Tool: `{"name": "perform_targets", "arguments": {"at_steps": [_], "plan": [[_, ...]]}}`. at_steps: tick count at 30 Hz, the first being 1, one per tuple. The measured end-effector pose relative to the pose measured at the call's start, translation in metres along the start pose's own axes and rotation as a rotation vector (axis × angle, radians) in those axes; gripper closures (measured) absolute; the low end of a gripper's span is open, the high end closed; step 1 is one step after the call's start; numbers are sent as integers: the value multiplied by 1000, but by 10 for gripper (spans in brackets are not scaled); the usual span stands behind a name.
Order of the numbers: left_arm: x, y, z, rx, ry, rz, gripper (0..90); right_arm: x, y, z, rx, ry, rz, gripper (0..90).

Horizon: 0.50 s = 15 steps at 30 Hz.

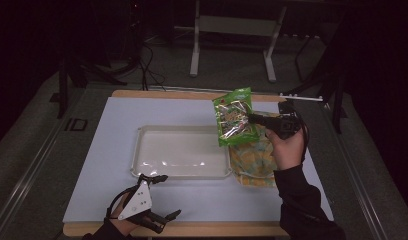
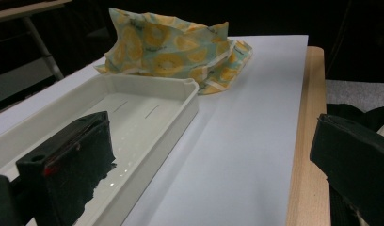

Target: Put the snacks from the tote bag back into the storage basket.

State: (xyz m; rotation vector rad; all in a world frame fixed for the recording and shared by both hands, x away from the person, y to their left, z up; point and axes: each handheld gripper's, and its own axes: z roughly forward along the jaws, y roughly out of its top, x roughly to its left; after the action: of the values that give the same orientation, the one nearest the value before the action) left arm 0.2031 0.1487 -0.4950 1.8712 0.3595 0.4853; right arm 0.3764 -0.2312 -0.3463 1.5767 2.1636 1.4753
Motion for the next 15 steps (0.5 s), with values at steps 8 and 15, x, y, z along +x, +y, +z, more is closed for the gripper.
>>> {"name": "perform_targets", "arguments": {"at_steps": [8, 15], "plan": [[0, 0, 0, -2, -1, -1, 4, 8, -3, 13, 2, 22, 6, 889], [0, 0, -1, -1, -2, 3, 4, 14, -8, 26, 6, 41, 20, 889]]}}
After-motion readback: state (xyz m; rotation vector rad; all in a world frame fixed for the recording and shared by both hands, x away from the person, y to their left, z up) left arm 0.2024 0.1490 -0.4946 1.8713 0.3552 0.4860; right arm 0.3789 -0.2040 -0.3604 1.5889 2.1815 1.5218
